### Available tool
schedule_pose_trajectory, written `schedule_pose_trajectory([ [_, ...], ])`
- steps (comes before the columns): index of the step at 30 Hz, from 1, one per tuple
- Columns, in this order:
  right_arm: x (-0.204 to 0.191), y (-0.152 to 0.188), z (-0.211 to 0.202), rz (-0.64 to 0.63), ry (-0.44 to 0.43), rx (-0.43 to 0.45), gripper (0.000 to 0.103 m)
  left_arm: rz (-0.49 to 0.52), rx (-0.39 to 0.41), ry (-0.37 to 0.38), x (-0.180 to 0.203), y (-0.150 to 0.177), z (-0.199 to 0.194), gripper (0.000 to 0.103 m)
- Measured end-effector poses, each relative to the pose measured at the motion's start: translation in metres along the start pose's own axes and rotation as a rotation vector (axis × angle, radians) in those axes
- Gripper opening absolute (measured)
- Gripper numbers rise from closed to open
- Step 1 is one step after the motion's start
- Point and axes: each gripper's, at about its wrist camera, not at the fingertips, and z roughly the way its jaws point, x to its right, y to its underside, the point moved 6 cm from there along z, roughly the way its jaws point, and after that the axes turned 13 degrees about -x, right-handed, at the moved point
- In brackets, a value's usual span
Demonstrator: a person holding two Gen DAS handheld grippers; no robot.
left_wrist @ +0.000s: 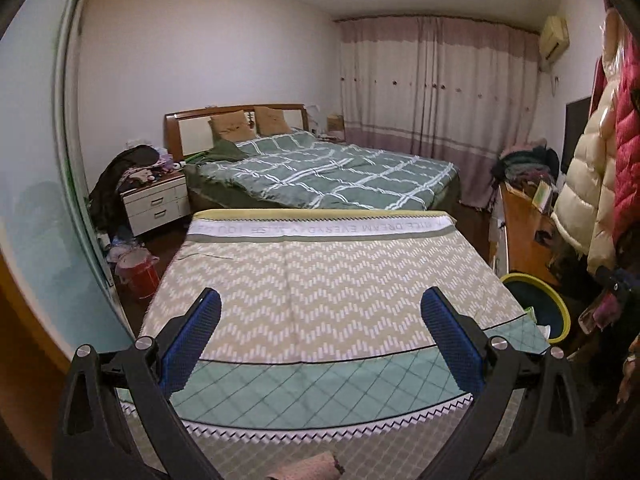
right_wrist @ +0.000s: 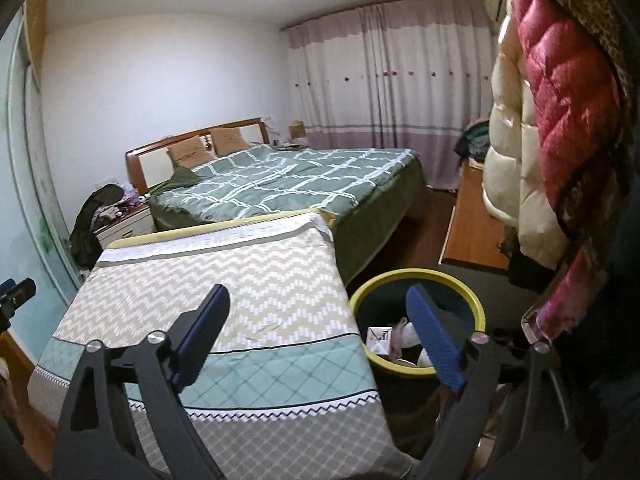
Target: Collect trash
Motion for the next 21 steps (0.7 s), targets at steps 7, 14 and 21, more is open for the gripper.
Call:
schedule_pose_trajectory([
  [7,-0.007,0.007,-0.005,-0.008,-0.012,-0.005,0.092,-0.029,0.002,-0.028,-0.009,0.012,-0.013,0.098],
  [14,-0.011,0.010,-0.001,-0.014,-0.009,-0.021,0.093,-0.036,-0.023,-0.025,-0.007,0.020,-0.008,0.098],
  [21,-0.013,0.010,0.003,-0.018,-0.003,-0.024,0.093,-0.047,-0.021,-0.034,-0.011,0.019,-0.008,0.098],
])
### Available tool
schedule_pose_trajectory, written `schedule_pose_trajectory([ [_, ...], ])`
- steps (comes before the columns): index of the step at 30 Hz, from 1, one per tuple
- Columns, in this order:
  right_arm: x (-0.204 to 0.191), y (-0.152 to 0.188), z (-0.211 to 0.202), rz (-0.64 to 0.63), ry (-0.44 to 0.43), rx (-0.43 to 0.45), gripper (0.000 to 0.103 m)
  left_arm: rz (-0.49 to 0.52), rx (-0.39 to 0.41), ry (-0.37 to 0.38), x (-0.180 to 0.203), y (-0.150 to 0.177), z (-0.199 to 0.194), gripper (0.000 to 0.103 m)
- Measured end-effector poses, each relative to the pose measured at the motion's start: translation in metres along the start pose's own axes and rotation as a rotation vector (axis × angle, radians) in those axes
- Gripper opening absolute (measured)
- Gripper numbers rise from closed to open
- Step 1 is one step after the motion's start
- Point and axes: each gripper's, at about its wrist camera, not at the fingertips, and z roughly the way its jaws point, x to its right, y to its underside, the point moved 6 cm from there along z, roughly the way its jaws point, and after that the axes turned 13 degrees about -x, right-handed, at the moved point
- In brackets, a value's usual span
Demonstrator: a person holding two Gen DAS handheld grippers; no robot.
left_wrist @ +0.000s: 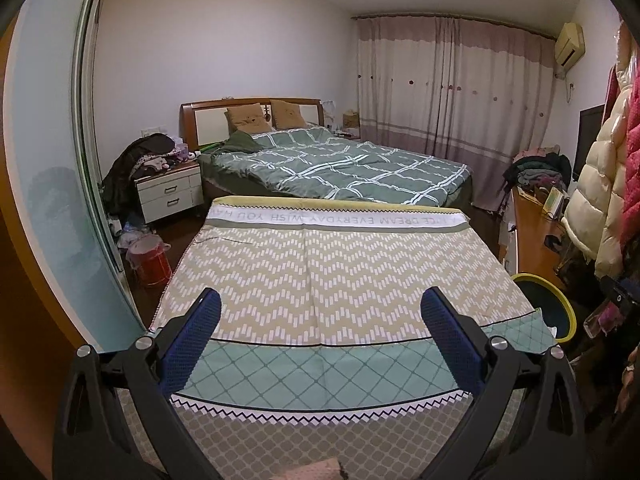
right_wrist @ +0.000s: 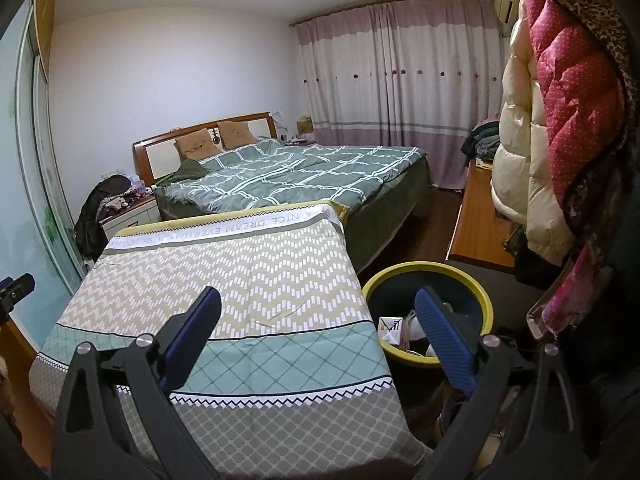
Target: Collect trash
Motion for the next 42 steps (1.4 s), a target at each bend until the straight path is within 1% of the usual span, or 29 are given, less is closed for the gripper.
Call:
schedule_pose_trajectory([
  [7,0.0002,-0.0018,0.0021,0.000,0.006,0.000,0.093,0.003,-0.019,-0.003,0.0008,-0.0001,0.0056,0.098],
  [29,0.0009,-0.0029,0.0016,0.005,0.006,0.007,0.093,0.017,-0.011,-0.010,0.0039,0.0007,0.0025,0.098],
  [42,-0.0008,-0.0028,0.0018,0.005,0.006,0.004,0.093,0.025,-0.028,0.000,0.0037,-0.0001,0.0054,0.098],
])
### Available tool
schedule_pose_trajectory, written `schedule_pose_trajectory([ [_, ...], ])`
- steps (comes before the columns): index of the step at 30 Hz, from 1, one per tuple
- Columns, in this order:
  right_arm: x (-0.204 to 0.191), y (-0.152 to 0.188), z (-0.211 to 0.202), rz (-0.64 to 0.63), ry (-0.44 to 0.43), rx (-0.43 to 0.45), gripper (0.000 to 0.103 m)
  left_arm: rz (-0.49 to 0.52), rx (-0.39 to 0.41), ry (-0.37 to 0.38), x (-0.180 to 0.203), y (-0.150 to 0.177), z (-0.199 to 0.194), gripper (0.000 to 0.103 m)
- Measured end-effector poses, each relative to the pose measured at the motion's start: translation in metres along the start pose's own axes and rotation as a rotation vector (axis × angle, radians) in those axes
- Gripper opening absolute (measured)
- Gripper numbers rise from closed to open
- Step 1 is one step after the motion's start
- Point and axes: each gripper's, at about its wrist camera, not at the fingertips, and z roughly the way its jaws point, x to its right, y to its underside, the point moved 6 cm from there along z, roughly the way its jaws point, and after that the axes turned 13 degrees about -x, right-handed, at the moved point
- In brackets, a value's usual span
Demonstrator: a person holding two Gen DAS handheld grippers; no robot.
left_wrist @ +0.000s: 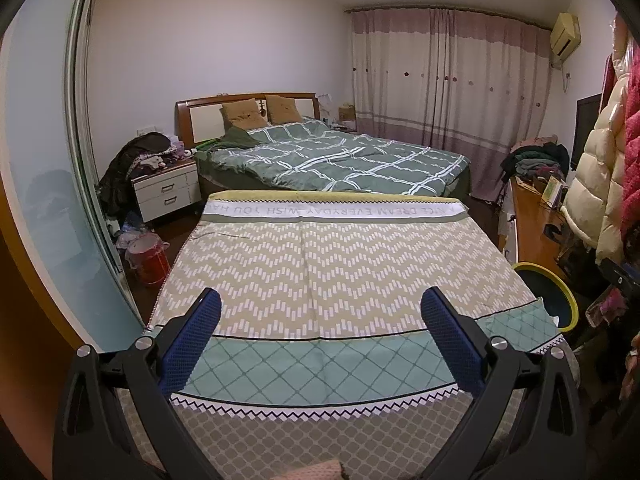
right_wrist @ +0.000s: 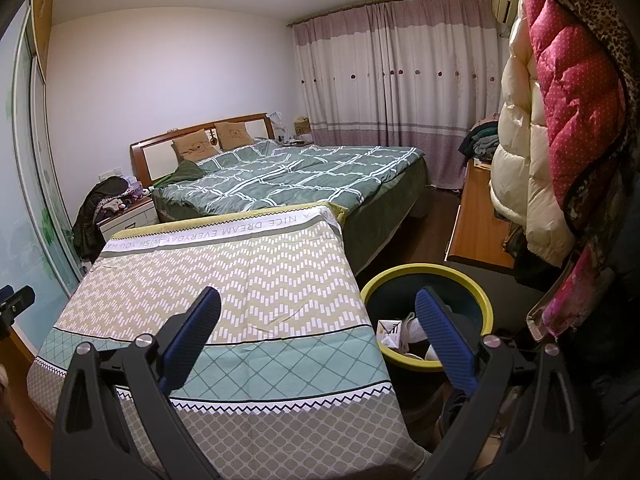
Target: Collect trash
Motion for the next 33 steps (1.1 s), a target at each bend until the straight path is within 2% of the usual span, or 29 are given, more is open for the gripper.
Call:
schedule_pose_trajectory([
  [15,-0.0033,0.0008,0.0021,-0.002,-0.004,-0.007,0.093,-0.003,-0.003,-0.027,-0.0007,0.0007,0.0028,0.098],
  [33,-0.0069,0.0003,0.0083,-0.003,-0.005,-0.019,0.093,0.003,-0.014,-0.007,0.0015,0.0007,0.0094,0.098],
])
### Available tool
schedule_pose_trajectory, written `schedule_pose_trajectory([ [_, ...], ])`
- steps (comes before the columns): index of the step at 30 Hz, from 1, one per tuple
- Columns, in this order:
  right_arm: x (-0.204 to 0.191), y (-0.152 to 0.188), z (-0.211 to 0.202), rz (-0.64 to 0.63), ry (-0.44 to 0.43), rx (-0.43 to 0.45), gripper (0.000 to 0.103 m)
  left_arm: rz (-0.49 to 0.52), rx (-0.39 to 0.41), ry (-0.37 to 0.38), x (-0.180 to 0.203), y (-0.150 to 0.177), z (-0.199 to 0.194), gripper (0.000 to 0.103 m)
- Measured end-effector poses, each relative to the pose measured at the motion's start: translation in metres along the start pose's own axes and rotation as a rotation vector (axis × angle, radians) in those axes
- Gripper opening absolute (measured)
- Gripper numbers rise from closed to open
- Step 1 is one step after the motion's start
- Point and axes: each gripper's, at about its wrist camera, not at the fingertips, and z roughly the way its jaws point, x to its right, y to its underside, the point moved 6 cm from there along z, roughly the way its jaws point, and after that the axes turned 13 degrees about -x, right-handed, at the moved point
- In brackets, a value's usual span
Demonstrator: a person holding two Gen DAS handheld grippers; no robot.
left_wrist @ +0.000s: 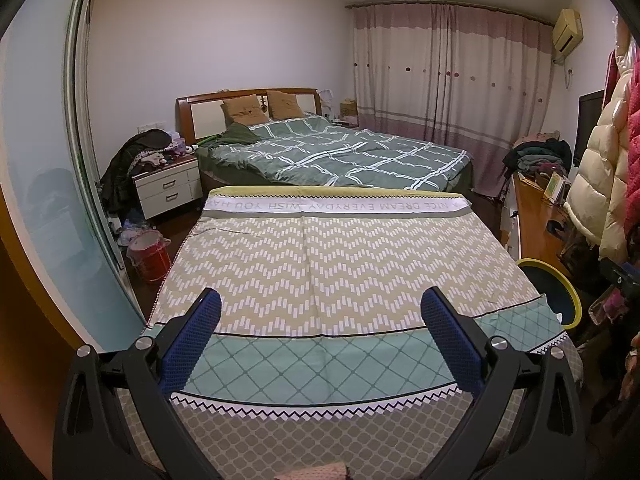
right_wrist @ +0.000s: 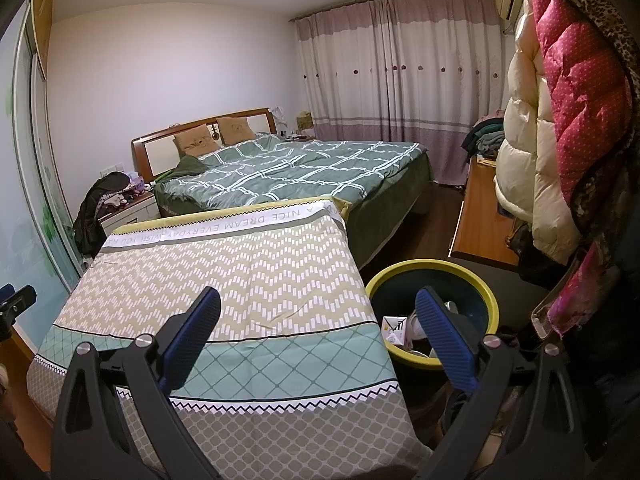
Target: Collect trash
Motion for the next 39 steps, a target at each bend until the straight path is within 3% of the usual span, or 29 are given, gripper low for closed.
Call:
schedule_pose_trajectory([
  [30,-0.006,-0.001,0.020,-0.016,-0.010,-0.043,0.093,-0.013,-0.054,0.034,0.000,-0.008,0.025,0.098],
  [35,-0.010,-0.013,0.048,-0.025,-0.057,-0.090,0.093,0.016,-0.077,0.045,0.004,-0.017,0.042,0.098],
  [39,-0.022,-0.034,0.094,-0.037,-0.115,-0.142,0.096,0.011,-0.111,-0.039,-0.012,-0.042,0.092,0.098],
])
